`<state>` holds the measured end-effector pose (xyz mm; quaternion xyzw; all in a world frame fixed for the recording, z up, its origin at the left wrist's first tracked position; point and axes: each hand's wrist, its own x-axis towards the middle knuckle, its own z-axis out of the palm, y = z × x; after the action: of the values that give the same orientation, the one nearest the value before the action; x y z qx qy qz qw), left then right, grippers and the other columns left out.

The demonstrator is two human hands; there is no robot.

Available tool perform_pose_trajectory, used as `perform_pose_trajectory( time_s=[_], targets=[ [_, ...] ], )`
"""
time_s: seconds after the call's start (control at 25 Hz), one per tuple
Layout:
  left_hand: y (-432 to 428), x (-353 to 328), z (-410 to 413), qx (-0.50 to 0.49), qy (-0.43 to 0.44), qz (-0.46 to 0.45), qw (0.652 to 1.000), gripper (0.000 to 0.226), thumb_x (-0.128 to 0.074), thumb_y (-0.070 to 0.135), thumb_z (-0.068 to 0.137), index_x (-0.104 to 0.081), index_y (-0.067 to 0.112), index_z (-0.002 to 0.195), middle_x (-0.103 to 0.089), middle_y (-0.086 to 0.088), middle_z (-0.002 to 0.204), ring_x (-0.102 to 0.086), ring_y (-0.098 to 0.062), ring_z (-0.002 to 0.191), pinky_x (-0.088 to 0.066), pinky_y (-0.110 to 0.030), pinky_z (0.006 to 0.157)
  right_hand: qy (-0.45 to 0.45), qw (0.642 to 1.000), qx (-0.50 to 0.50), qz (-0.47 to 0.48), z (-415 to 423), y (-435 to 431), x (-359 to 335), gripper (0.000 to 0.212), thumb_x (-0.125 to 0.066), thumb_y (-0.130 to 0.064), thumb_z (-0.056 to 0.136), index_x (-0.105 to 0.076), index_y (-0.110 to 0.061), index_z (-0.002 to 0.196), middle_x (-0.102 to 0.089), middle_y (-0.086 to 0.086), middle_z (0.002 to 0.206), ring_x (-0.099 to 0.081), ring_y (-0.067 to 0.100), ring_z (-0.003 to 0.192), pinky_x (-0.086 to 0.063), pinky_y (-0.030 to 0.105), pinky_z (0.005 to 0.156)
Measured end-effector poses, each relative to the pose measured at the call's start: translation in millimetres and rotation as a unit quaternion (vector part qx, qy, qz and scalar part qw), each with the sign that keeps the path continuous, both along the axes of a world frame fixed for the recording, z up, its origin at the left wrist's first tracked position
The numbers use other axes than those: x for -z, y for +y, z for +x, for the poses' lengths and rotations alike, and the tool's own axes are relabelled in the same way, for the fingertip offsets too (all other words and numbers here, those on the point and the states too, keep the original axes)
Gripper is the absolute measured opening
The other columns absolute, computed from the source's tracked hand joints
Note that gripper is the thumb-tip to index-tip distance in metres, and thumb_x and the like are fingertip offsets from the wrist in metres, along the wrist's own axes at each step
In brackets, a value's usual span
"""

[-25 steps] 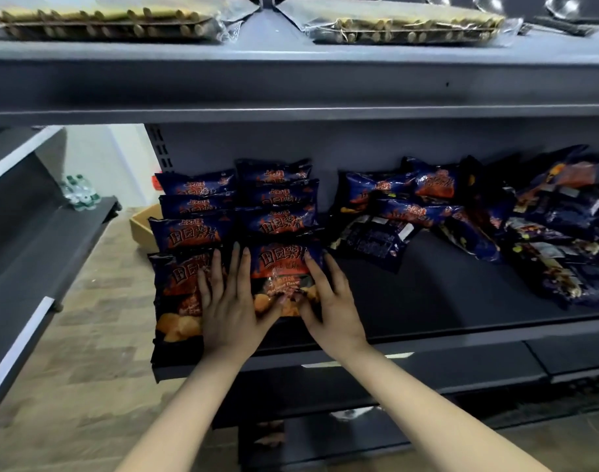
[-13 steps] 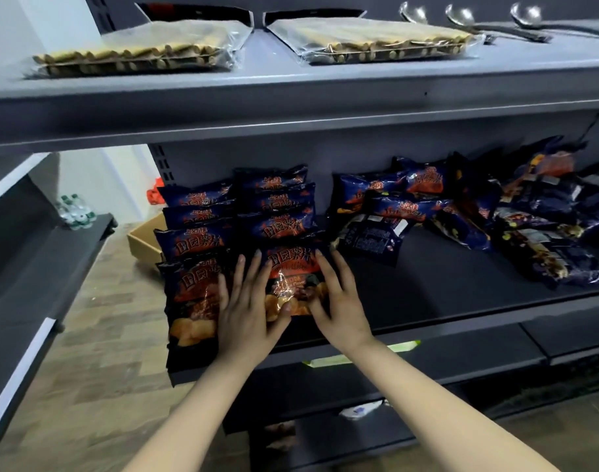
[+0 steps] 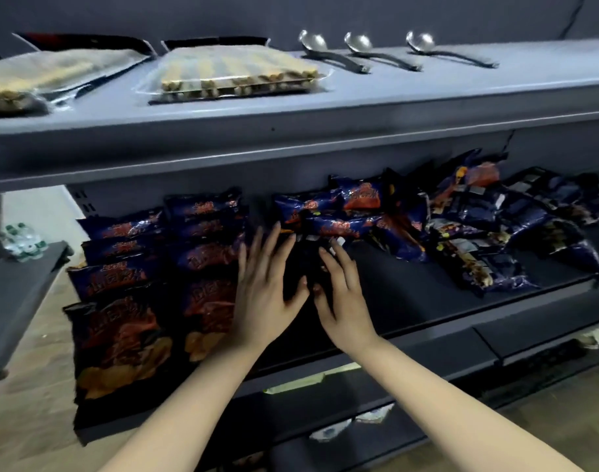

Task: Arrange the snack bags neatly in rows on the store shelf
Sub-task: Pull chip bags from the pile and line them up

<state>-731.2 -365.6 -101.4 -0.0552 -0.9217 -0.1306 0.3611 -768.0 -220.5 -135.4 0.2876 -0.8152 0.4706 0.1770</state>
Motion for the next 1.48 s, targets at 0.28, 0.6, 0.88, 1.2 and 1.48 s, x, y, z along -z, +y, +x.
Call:
perform_pose_trajectory(
  time_s=[0.28,0.6,0.88,1.2,1.48],
  targets=[
    [83.7,-17.4,-68.8,0.083,-0.035,0.016,0.996,0.059,-0.05,0.036,0.084,-0.038,0.014,0.137,-0.029,-0.008,0.151,-0.024,-0.024,0.141,-0.021,-0.038,0.114,0.101,0.993,0.052,-0.019,-75.1,97.4,-36.0,0.054,-0.045,-0.011,0.089,-0.029,-0.018,0.14,-0.021,0.007,0.151,-0.022,0.026,0.142,-0.028,0.056,0.109],
    [215.9,-12.2,-135.1,0.232,-0.051,0.073,0.969,0.059,-0.054,0.034,0.084,-0.042,0.013,0.137,-0.031,-0.003,0.15,-0.032,-0.004,0.132,-0.031,-0.008,0.1,0.101,0.983,0.139,0.059,-122.7,233.6,-29.2,0.055,-0.045,-0.02,0.085,-0.031,-0.018,0.138,-0.019,0.006,0.15,-0.024,0.029,0.139,-0.03,0.06,0.105],
    [285.0,28.2,-174.3,0.176,-0.218,0.048,0.959,0.088,-0.031,0.071,0.077,-0.022,0.018,0.146,-0.015,-0.004,0.156,-0.014,-0.022,0.143,-0.024,-0.043,0.114,-0.02,0.962,0.173,0.208,-142.2,311.5,-2.5,0.075,-0.039,-0.051,0.081,-0.018,-0.023,0.147,-0.005,0.004,0.157,-0.003,0.031,0.144,-0.014,0.059,0.113],
    [280.3,51.3,-174.4,0.127,-0.301,-0.058,0.943,0.101,-0.02,0.078,0.07,-0.004,0.018,0.15,0.009,-0.005,0.157,0.013,-0.021,0.143,-0.001,-0.039,0.116,-0.1,0.945,0.116,0.288,-139.0,321.9,23.0,0.066,-0.021,-0.061,0.085,-0.014,-0.041,0.147,-0.008,-0.007,0.158,-0.003,0.018,0.146,0.002,0.05,0.117],
    [280.4,40.5,-175.4,0.162,-0.354,-0.021,0.921,0.106,-0.044,0.074,0.072,-0.002,0.015,0.149,0.011,-0.006,0.157,0.012,-0.019,0.144,0.0,-0.039,0.118,-0.149,0.939,0.078,0.301,-143.4,322.9,15.8,0.072,-0.014,-0.066,0.079,-0.016,-0.039,0.146,-0.016,-0.003,0.157,-0.008,0.017,0.146,0.0,0.044,0.117]
  ],
)
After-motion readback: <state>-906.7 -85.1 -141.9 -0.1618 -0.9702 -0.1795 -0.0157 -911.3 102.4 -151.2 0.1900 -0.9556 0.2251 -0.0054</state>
